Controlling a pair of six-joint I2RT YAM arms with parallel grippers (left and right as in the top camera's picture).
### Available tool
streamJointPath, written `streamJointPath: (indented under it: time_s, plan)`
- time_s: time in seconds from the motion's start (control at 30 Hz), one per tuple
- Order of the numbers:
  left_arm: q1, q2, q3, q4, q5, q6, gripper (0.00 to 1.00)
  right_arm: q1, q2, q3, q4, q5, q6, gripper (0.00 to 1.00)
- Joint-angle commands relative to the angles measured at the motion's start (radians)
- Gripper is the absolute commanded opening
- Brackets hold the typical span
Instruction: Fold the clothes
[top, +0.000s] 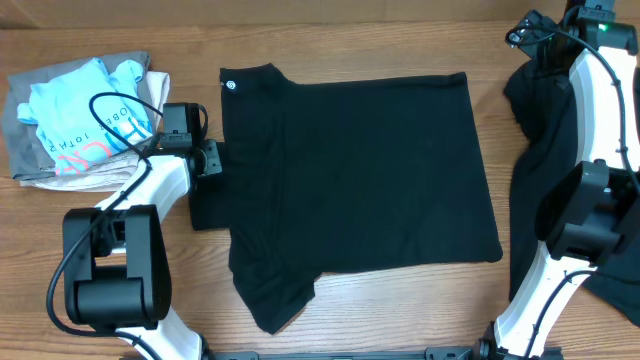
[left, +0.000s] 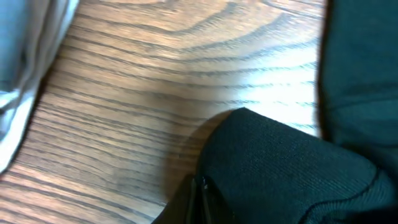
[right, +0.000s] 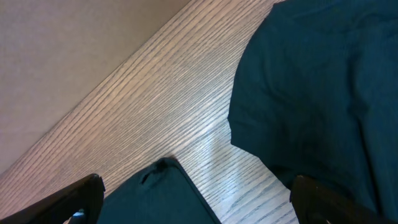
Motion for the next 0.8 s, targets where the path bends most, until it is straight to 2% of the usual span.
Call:
streamJointPath:
  time_s: [0.0, 0.27, 0.33, 0.47, 0.57, 0.67, 0.7, 0.77]
  plan:
    - [0.026, 0.024, 0.010, 0.017, -0.080, 0.018, 0.06, 0.002, -0.014, 0.020, 0.005, -0.001, 0.001, 1.00]
    - [0.058, 0.027, 0.010, 0.089, -0.079, 0.018, 0.08, 0.002, -0.014, 0.020, 0.005, -0.001, 0.001, 1.00]
    - [0.060, 0.027, 0.010, 0.095, -0.080, 0.019, 0.13, 0.002, -0.014, 0.020, 0.005, -0.001, 0.001, 1.00]
    - [0.062, 0.025, 0.041, 0.082, -0.094, 0.023, 0.28, 0.002, -0.014, 0.020, 0.005, -0.001, 0.001, 1.00]
    - [0.062, 0.011, 0.119, -0.011, -0.102, 0.021, 0.43, 0.002, -0.014, 0.020, 0.005, -0.001, 0.001, 1.00]
    - [0.062, -0.024, 0.246, -0.210, -0.093, -0.039, 0.55, 0.002, -0.014, 0.020, 0.005, -0.001, 0.001, 1.00]
    - [0.061, -0.036, 0.285, -0.283, -0.079, -0.068, 0.56, 0.002, -0.014, 0.020, 0.005, -0.001, 0.001, 1.00]
    - [0.061, -0.066, 0.356, -0.438, -0.006, -0.130, 0.51, 0.002, -0.014, 0.020, 0.005, -0.001, 0.001, 1.00]
